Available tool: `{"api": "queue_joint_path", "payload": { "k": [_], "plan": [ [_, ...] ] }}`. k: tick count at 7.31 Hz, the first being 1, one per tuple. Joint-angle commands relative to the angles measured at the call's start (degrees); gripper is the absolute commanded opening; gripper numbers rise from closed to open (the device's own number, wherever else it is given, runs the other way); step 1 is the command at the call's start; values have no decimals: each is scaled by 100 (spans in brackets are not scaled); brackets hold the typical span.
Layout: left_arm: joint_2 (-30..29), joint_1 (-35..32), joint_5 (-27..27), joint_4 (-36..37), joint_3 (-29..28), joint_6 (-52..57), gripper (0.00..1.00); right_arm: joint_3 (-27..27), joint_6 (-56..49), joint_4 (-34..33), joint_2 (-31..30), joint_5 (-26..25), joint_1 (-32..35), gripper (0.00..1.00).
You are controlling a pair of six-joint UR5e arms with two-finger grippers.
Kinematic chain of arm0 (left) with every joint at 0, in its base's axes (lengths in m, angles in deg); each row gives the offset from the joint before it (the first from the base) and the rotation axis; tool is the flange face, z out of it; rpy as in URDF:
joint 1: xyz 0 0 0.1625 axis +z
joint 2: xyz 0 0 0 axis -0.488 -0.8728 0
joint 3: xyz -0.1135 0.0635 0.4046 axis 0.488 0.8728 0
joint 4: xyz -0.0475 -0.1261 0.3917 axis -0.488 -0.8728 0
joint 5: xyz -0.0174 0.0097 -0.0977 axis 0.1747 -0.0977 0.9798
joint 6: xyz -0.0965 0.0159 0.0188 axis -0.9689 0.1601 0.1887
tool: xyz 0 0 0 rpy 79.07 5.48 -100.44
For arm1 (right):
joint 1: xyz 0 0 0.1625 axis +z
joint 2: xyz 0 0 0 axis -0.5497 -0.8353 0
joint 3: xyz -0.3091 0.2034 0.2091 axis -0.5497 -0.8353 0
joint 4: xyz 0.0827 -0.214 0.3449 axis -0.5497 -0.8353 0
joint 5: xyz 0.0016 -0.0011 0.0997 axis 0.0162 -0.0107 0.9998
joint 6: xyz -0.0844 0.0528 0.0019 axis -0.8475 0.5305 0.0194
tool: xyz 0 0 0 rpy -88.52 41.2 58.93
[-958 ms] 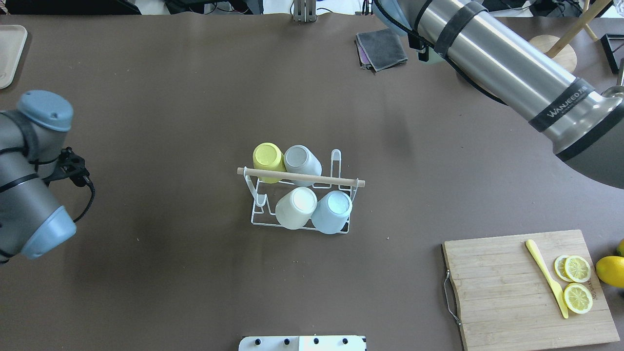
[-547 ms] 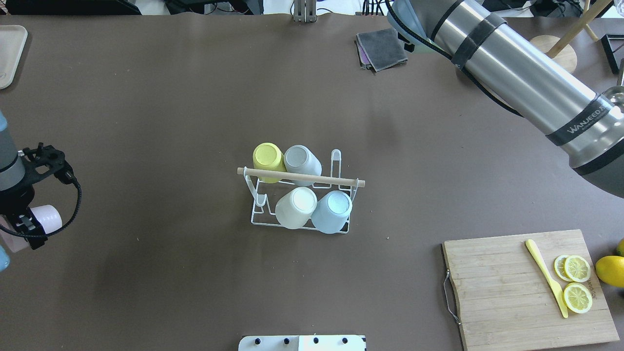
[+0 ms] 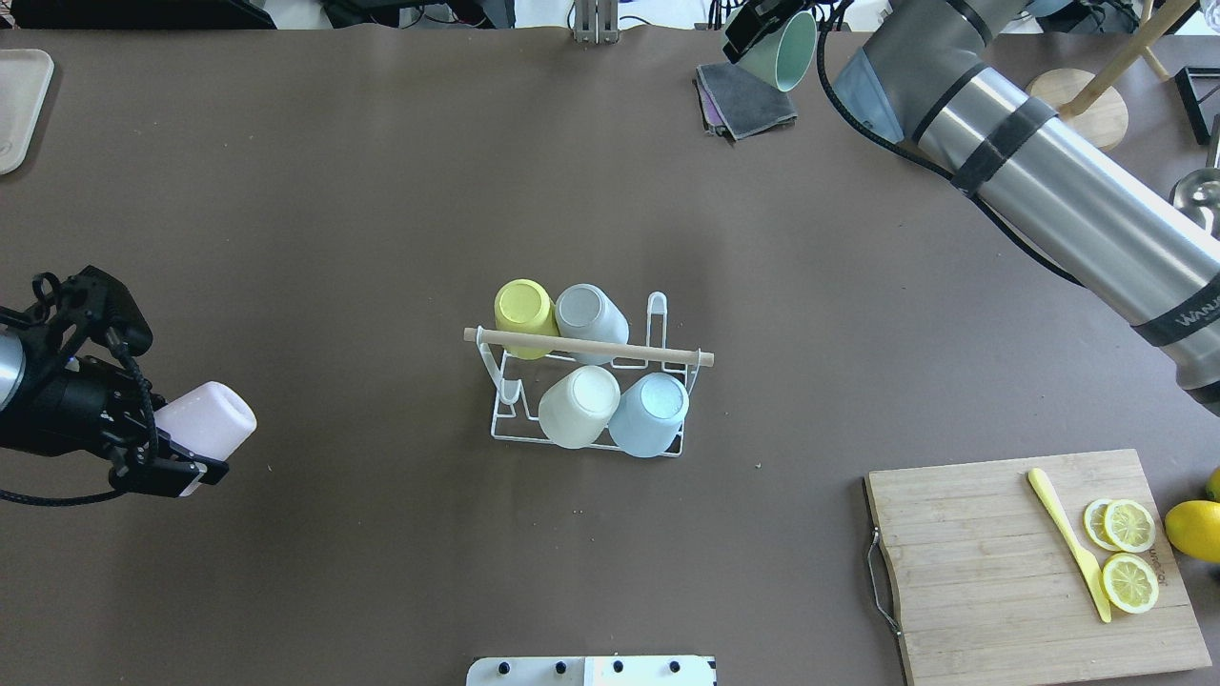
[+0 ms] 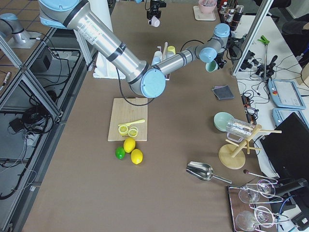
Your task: Place cup on cup holder
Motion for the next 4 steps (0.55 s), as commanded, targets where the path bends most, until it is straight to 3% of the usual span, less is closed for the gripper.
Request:
{"api": "queue_joint_path", "payload": {
  "k": [1, 3, 4],
  "plan": [
    [-31, 106, -864, -1793, -217, -218, 0, 120, 1388, 1957, -533, -34, -116, 0],
    [-372, 762, -2558, -3394, -638, -332, 0, 207, 2119, 3017, -887, -453, -536, 0],
    [-583, 1193, -3193, -3793, -805, -681, 0, 547, 2540, 3212, -957, -1004, -843, 0]
  ]
}}
